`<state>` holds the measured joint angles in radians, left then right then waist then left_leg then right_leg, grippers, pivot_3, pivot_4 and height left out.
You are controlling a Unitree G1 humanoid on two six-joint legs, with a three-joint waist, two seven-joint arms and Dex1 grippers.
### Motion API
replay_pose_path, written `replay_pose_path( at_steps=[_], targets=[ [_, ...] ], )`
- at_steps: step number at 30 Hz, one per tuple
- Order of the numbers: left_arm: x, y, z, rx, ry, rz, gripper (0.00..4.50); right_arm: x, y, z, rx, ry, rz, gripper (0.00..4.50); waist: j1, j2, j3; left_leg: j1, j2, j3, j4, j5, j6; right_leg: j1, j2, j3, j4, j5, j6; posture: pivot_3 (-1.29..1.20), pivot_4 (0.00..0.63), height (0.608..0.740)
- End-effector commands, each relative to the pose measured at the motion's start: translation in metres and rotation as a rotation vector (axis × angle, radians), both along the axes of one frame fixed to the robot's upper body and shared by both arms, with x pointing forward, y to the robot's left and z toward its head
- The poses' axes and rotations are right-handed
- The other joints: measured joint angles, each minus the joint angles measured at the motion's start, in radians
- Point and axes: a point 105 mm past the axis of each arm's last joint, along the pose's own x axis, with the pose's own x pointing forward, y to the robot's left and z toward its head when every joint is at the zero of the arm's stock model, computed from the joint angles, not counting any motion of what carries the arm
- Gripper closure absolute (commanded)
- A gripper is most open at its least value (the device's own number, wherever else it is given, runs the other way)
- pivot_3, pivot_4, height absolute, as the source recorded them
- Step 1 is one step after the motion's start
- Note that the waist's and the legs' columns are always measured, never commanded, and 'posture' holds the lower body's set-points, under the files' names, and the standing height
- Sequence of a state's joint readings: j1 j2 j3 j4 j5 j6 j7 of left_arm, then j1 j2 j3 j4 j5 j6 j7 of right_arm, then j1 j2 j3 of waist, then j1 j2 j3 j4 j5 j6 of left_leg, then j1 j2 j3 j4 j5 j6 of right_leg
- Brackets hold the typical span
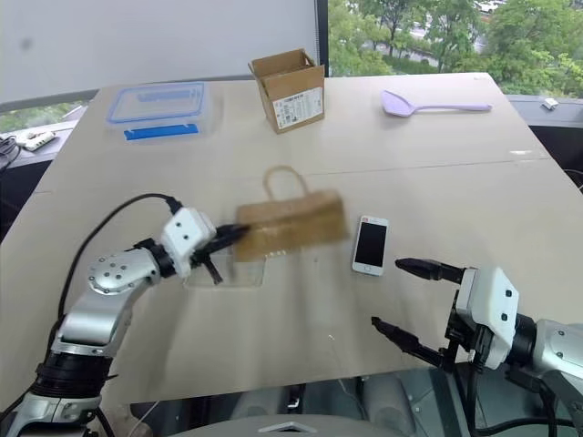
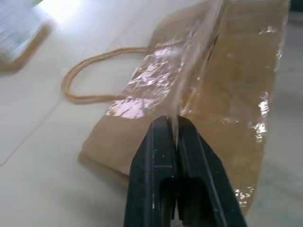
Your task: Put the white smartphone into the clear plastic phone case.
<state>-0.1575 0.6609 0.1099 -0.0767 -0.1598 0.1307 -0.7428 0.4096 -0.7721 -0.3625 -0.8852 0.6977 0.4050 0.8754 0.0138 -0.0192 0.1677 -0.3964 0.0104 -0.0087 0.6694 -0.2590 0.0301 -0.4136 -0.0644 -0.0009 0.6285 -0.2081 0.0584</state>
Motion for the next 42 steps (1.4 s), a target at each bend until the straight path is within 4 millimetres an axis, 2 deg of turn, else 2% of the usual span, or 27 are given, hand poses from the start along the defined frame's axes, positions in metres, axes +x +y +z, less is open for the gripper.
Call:
replay_pose_path(
  at_steps=[1,4,6,10,20,27,29,31,34,36,39,42],
  targets=[
    [0.009,0.049,0.015,0.033,-0.071,0.19,4.46,0.0,0.005,0.004,0.01,-0.014,0.024,0.0,-0.002,0.0,0.0,0.0,0.0,0.0,0.0,0.0,0.0,0.0,0.0,0.0,0.0,0.0,-0.001,0.0,0.15,0.74],
    [0.011,0.083,0.014,0.06,-0.068,0.31,4.46,0.003,0.007,0.003,0.012,-0.015,0.035,0.0,-0.001,0.0,0.0,0.0,0.0,0.001,0.0,0.0,0.0,0.0,0.0,0.0,0.0,0.002,-0.002,0.0,0.15,0.74],
    [0.011,0.095,0.014,0.078,-0.068,0.334,4.46,0.005,0.008,0.002,0.014,-0.015,0.045,0.0,0.001,0.0,0.0,0.0,0.0,0.001,0.0,0.0,0.0,0.0,0.0,0.0,0.0,0.002,-0.002,0.0,0.15,0.74],
    [0.015,0.103,0.017,0.081,-0.076,0.35,4.46,0.009,0.012,0.002,0.017,-0.021,0.064,0.0,0.004,-0.001,0.0,0.0,0.0,0.001,0.0,0.0,0.0,0.0,-0.001,0.0,0.0,0.002,-0.003,0.0,0.15,0.74],
    [0.017,0.147,0.017,0.19,-0.043,0.471,4.46,0.012,0.015,0.003,0.02,-0.03,0.072,0.0,-0.001,-0.001,0.0,0.0,0.0,0.001,0.0,0.0,0.0,0.0,-0.001,-0.001,0.0,0.002,-0.004,0.0,0.15,0.74],
    [0.017,0.146,0.029,0.129,-0.037,0.444,4.46,0.013,0.017,0.002,0.026,-0.028,0.069,0.0,0.0,-0.001,0.0,0.0,0.0,0.001,0.0,0.0,0.0,0.0,-0.001,-0.001,0.0,0.003,-0.003,0.0,0.15,0.74],
    [0.015,0.139,0.033,0.095,-0.042,0.399,3.93,0.013,0.017,0.001,0.025,-0.026,0.067,0.0,0.0,-0.001,0.0,0.0,0.0,0.001,0.0,0.0,0.0,0.0,-0.001,-0.001,0.0,0.004,-0.002,0.0,0.15,0.74],
    [0.01,0.118,0.046,-0.032,-0.06,0.286,3.27,0.013,0.016,0.001,0.025,-0.025,0.065,0.0,0.0,-0.002,0.0,-0.001,0.0,0.001,0.0,0.0,0.0,0.0,-0.001,-0.001,0.0,0.004,-0.002,0.0,0.15,0.74],
    [-0.007,0.079,0.055,-0.145,-0.021,0.076,1.65,0.014,0.015,0.001,0.024,-0.025,0.063,0.0,0.0,-0.002,0.0,-0.001,0.0,0.001,0.0,0.0,0.0,0.0,-0.004,-0.001,0.0,0.003,-0.004,0.0,0.15,0.74],
    [-0.016,0.063,0.052,-0.181,0.045,0.001,0.88,0.015,0.015,0.001,0.023,-0.024,0.065,0.0,0.0,-0.002,0.0,-0.001,0.0,0.001,0.0,0.0,0.0,0.0,-0.005,-0.001,0.0,0.003,-0.004,0.0,0.15,0.74],
    [-0.027,0.048,0.034,-0.183,0.18,-0.078,0.88,0.016,0.017,0.001,0.025,-0.023,0.073,0.0,-0.001,-0.002,0.0,0.0,0.0,0.001,0.0,0.0,0.0,0.0,-0.004,-0.001,0.0,0.003,-0.004,0.0,0.15,0.74],
    [-0.033,0.048,0.011,-0.112,0.297,-0.101,0.88,0.016,0.018,0.001,0.026,-0.023,0.08,0.0,-0.002,-0.002,0.0,0.0,0.0,0.001,0.0,0.0,0.0,0.0,-0.002,-0.001,0.0,0.002,-0.004,0.0,0.15,0.74]
  ],
)
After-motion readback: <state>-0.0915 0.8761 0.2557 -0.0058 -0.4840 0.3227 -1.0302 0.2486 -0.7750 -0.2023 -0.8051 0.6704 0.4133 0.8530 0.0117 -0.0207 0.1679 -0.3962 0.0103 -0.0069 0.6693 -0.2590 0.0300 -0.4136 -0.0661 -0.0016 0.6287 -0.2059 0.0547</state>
